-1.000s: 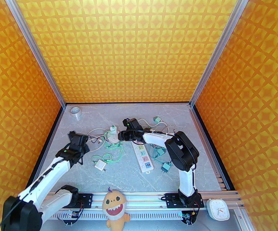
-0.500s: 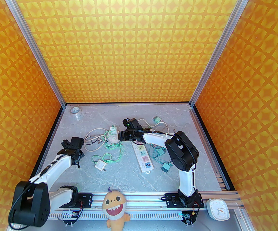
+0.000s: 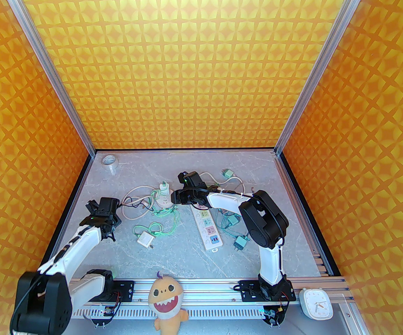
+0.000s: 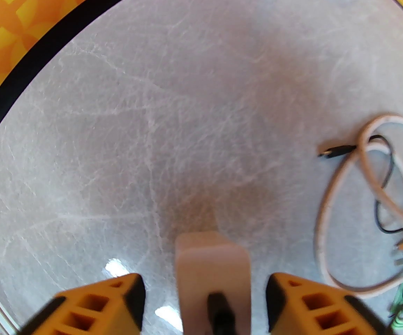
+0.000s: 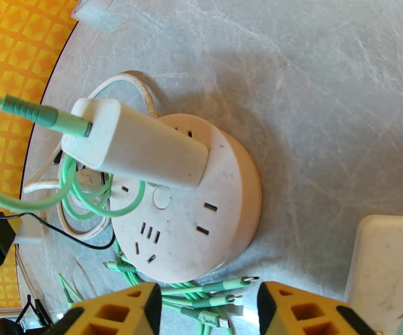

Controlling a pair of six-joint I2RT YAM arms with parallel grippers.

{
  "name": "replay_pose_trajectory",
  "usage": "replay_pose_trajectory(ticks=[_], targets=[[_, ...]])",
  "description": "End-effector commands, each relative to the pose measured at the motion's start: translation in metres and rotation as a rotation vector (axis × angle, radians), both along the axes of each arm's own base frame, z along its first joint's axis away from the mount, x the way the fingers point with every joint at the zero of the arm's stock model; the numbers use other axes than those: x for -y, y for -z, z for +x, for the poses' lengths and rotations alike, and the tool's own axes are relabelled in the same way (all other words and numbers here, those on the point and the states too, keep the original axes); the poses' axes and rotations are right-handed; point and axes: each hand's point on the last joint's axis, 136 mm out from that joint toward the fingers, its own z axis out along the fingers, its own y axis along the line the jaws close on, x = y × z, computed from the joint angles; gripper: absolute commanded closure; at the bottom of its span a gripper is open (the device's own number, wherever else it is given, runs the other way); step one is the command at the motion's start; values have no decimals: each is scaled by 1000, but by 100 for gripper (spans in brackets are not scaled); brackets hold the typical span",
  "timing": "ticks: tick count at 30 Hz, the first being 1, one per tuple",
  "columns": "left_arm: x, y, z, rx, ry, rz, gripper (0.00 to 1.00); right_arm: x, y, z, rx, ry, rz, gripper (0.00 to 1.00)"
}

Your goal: Pull the plug off the socket

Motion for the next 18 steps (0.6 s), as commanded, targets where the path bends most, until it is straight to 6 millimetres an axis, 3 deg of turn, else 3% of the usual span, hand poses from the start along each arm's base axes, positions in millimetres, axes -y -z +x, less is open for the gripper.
replay_pose_trajectory(ticks=[1,9,14,16,18], targets=[[13,-12,7,48,60,-31,36,-4,5,2,-17,1,15,49],[45,-4,29,110,191,-134,40,-4,7,2,-22,-1,10,49],[46,3,29,68,190,-138,40,-5,8,2,-27,-2,9,49],[46,2,26,59,183,-140,37,-5,9,2,-28,-2,8,49],[46,-10,25,99,186,-145,25,-5,8,2,-29,-2,8,49]])
